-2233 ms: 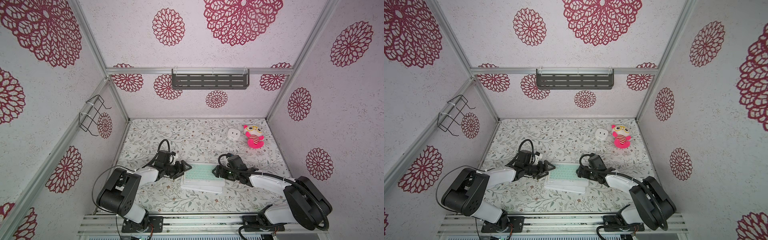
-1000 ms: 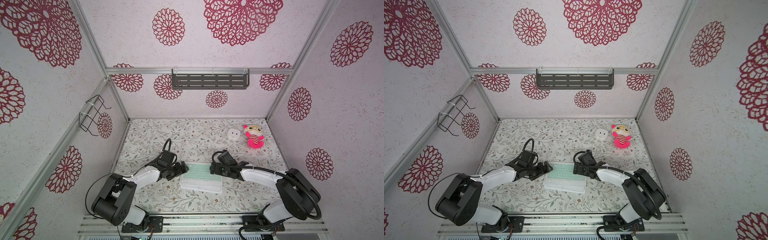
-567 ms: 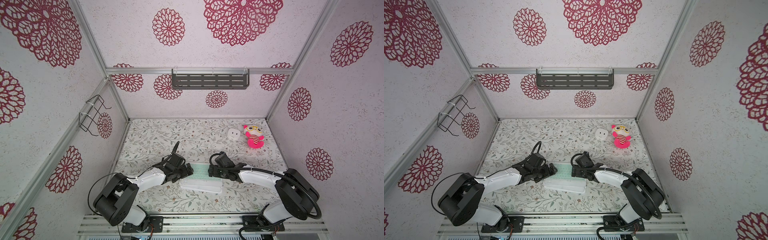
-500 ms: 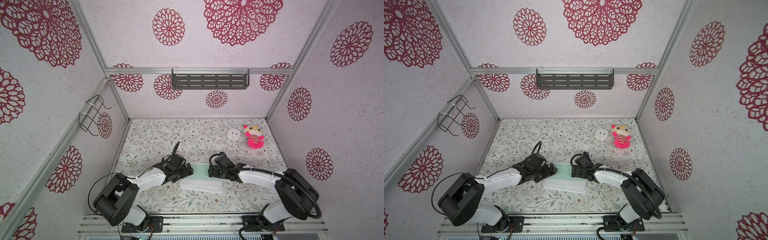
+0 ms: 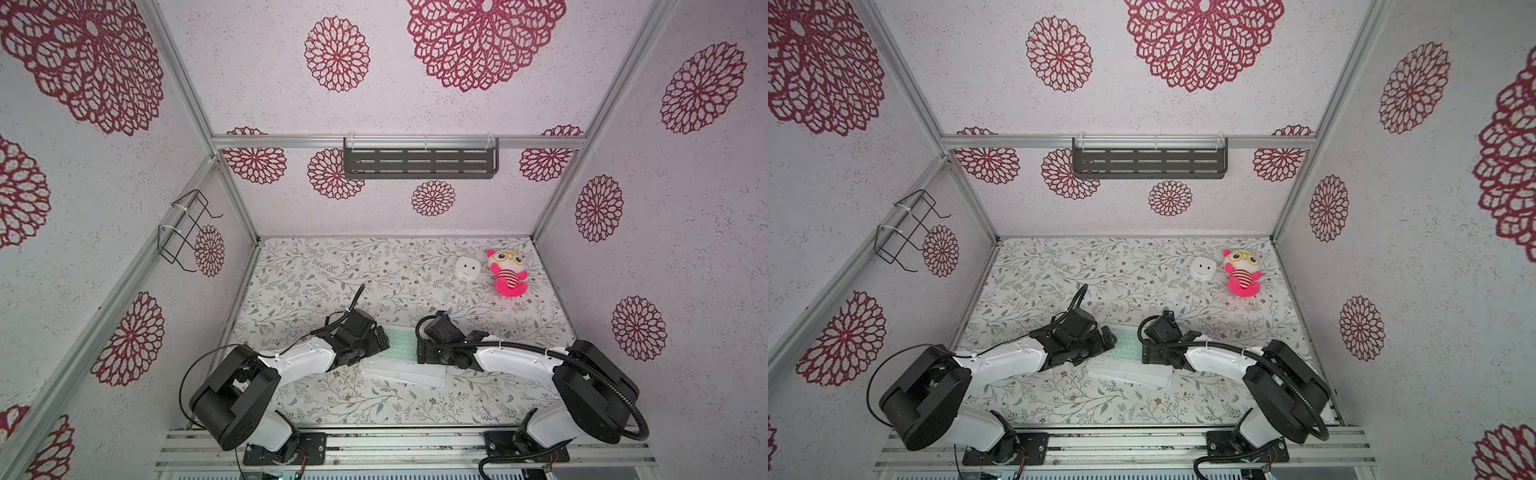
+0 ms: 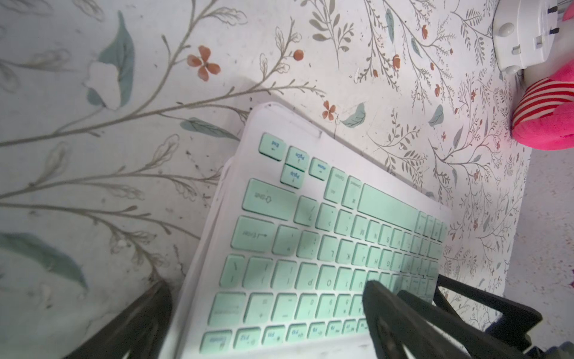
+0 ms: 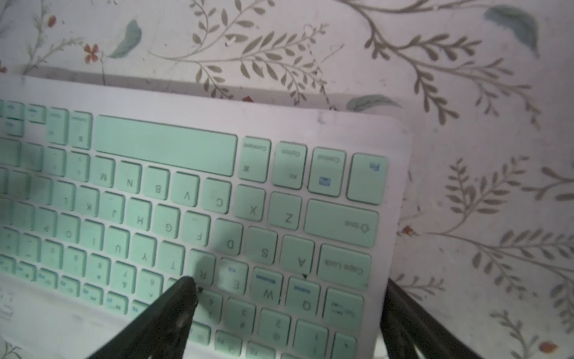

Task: Stack the numeric keypads
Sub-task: Adjust the numeric keypad.

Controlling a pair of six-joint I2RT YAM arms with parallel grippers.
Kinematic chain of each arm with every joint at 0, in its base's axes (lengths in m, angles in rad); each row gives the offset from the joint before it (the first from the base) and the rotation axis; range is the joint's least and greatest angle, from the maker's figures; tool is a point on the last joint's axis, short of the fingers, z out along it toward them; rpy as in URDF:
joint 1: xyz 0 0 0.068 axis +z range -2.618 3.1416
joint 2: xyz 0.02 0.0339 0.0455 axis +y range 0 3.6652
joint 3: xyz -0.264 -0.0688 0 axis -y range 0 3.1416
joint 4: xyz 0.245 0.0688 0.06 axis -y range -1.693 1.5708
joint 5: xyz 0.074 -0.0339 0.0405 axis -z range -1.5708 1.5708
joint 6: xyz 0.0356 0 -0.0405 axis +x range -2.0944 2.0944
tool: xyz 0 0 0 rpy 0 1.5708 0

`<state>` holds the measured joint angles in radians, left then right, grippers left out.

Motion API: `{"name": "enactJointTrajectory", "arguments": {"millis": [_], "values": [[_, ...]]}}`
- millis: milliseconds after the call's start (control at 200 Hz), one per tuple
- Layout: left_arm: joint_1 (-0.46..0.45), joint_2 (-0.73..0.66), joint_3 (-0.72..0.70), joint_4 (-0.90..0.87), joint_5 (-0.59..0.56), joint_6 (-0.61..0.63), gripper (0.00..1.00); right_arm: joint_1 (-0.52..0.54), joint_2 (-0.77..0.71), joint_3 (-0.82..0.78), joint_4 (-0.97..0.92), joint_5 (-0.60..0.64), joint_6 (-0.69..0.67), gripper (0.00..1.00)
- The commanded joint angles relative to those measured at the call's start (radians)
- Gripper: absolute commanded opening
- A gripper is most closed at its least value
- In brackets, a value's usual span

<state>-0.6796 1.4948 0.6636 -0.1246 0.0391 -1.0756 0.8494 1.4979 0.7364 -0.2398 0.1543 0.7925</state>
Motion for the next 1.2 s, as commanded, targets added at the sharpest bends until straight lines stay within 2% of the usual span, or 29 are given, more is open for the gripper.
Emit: {"name": "enactJointTrajectory", "arguments": {"millis": [0, 270, 550, 780, 1196], "values": [[-0.033, 0.025, 0.005, 0.017, 0.032, -0.038, 0.99, 0.029, -0.032, 0.036, -0.035, 0.007, 0.024, 0.92], [-0.041, 0.009, 0.008, -0.008, 0.005, -0.037, 0.99, 0.053, -0.024, 0.089, -0.132, 0.100, 0.023, 0.93], [-0.041, 0.004, 0.015, -0.013, -0.001, -0.024, 1.00, 0.054, 0.014, 0.091, -0.094, 0.068, 0.017, 0.94], [-0.043, 0.002, 0.024, -0.014, -0.001, -0.003, 1.00, 0.057, -0.011, 0.073, -0.083, 0.034, 0.014, 0.93], [-0.043, -0.025, 0.033, -0.031, -0.024, 0.043, 0.98, 0.119, -0.046, 0.055, -0.090, 0.023, 0.038, 0.93]]}}
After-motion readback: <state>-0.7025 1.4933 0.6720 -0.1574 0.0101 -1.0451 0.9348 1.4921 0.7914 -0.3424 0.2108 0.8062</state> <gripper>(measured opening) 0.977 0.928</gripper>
